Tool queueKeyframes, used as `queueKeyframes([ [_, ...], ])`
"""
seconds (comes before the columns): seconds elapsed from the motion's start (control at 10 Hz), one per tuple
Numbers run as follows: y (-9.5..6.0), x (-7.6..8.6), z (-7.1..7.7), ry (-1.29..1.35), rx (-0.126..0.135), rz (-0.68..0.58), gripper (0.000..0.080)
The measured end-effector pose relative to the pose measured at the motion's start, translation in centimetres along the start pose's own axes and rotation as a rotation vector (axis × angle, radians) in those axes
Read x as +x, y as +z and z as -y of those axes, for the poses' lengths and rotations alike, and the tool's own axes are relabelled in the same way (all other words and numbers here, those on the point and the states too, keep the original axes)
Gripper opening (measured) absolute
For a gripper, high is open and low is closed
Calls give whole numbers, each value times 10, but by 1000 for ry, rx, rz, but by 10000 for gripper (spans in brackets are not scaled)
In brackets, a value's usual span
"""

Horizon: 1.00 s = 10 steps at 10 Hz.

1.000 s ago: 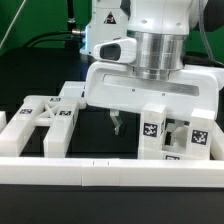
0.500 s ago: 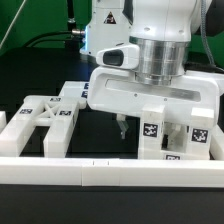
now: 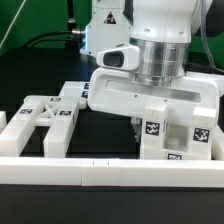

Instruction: Assemble chair

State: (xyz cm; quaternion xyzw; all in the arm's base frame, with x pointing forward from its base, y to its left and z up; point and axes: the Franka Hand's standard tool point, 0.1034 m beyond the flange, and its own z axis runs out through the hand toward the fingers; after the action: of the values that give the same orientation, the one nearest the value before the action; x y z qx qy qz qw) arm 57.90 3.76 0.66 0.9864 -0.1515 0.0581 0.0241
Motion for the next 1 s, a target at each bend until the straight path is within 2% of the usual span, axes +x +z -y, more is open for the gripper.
queueKeyframes([
  [0.3,-11,2,-2,-18,8,-1,34],
  [0.5,-39,6,-9,-65,26,22,34],
  [0.7,-58,10,-21,-96,36,90,34],
  [0.8,-60,17,-22,-91,38,79,34],
  [0.9,-59,15,-22,-91,36,87,34],
  [1.0,-58,7,-25,-88,29,171,34],
])
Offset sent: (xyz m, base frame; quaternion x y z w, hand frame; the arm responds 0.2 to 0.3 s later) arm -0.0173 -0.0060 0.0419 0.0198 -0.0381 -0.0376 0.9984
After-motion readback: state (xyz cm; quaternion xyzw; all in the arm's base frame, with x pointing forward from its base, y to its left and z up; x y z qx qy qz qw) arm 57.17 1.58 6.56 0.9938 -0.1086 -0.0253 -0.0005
